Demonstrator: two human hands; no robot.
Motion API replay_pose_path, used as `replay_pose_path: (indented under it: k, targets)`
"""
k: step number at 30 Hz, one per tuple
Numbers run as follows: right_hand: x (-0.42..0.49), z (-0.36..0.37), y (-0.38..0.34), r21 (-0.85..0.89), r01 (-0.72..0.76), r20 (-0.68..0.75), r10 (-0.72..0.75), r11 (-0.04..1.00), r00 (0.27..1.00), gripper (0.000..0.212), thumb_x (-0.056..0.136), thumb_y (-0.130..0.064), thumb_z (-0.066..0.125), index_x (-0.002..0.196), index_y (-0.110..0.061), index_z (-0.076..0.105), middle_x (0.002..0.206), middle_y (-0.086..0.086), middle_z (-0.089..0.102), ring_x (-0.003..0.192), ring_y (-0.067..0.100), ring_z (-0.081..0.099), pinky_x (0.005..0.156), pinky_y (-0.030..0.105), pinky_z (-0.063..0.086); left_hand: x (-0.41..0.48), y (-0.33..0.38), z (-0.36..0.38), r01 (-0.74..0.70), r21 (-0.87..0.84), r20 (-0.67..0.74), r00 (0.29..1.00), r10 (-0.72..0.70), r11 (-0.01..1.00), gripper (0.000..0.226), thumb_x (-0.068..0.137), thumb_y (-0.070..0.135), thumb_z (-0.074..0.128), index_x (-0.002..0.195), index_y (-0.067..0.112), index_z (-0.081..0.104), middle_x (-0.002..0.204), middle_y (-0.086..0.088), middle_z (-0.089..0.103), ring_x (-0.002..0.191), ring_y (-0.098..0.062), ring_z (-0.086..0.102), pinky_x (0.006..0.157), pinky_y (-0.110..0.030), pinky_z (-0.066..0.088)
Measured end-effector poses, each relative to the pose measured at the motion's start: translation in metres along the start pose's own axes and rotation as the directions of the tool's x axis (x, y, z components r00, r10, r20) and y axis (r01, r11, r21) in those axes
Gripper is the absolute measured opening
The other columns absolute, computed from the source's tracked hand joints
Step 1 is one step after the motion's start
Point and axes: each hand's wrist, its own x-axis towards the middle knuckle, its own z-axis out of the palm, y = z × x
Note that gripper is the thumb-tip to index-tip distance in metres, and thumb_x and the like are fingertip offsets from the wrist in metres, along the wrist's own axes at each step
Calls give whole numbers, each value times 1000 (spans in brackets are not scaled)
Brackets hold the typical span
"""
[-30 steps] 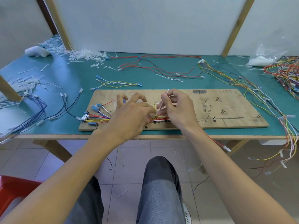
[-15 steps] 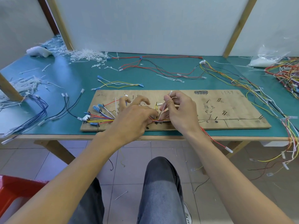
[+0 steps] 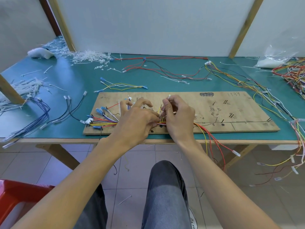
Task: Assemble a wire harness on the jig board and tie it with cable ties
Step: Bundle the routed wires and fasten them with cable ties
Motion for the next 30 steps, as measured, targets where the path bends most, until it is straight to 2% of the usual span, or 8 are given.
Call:
replay_pose_path:
  k: [5, 8, 12, 16, 21, 25, 28, 30]
  targets:
    - [1, -2, 4, 36, 16, -57, -14, 999, 998, 16, 108, -23, 60, 93, -17, 65, 74, -6, 67, 66, 13, 68, 64, 39, 56, -1, -2, 2, -5, -1, -27, 1000, 5, 1000, 17, 98, 37, 68, 111, 43, 78, 116, 32, 70, 130, -5, 44, 96, -49, 24]
    - [0, -3, 6, 23, 25, -26, -24, 999, 999, 14, 107, -19, 61, 94, -17, 65, 75, -5, 67, 67, 15, 67, 67, 39, 55, -1, -2, 2, -2, -3, -27, 1000, 2, 1000, 17, 98, 36, 68, 112, 43, 77, 117, 30, 70, 131, -5, 44, 96, -48, 22]
    - [-4, -2, 6, -18, 67, 30, -67, 998, 997, 6, 102, -12, 63, 100, -17, 67, 82, -8, 68, 75, 11, 64, 73, 29, 52, 0, -1, 2, 7, -19, -20, 1000, -8, 1000, 15, 97, 34, 69, 109, 40, 74, 117, 25, 69, 131, -5, 42, 96, -46, 20]
    - [-3, -3, 5, -11, 75, 69, -74, 997, 995, 11, 101, -6, 63, 108, -14, 67, 88, -6, 68, 80, 12, 62, 75, 22, 46, 1, 0, 1, 41, -98, -27, 999, -43, 994, 18, 93, 31, 73, 108, 36, 65, 118, 16, 62, 129, -3, 42, 102, -45, 22]
    - [-4, -4, 4, -17, 64, 75, -62, 998, 995, 15, 98, -4, 67, 108, -14, 68, 87, -8, 68, 80, 11, 65, 76, 28, 51, 5, -2, -2, 43, -97, 7, 999, -43, 994, 18, 93, 38, 74, 103, 35, 59, 116, 16, 61, 128, -4, 41, 101, -45, 21]
    - [-4, -4, 4, -4, 31, 60, -30, 1000, 998, 16, 95, -4, 72, 107, -14, 69, 85, -10, 71, 81, 5, 68, 79, 27, 56, 8, -2, -6, 9, -89, 21, 1000, -7, 996, 22, 91, 31, 75, 100, 34, 56, 113, 15, 58, 129, -5, 40, 103, -47, 23]
    - [-4, -3, 4, 1, 18, 47, -18, 1000, 999, 18, 94, -4, 74, 109, -13, 70, 90, -6, 72, 84, 7, 69, 81, 28, 57, 14, -2, -7, -33, -97, 73, 997, 40, 995, 27, 88, 22, 76, 96, 30, 51, 104, 17, 56, 126, -7, 38, 100, -49, 25]
    - [-4, -3, 3, 12, 10, 25, -10, 1000, 1000, 17, 93, -3, 73, 108, -13, 70, 91, -5, 72, 84, 7, 69, 81, 28, 57, 21, -2, -8, -49, -92, 126, 990, 61, 995, 29, 86, 19, 75, 95, 30, 50, 106, 14, 55, 126, -7, 36, 99, -48, 24]
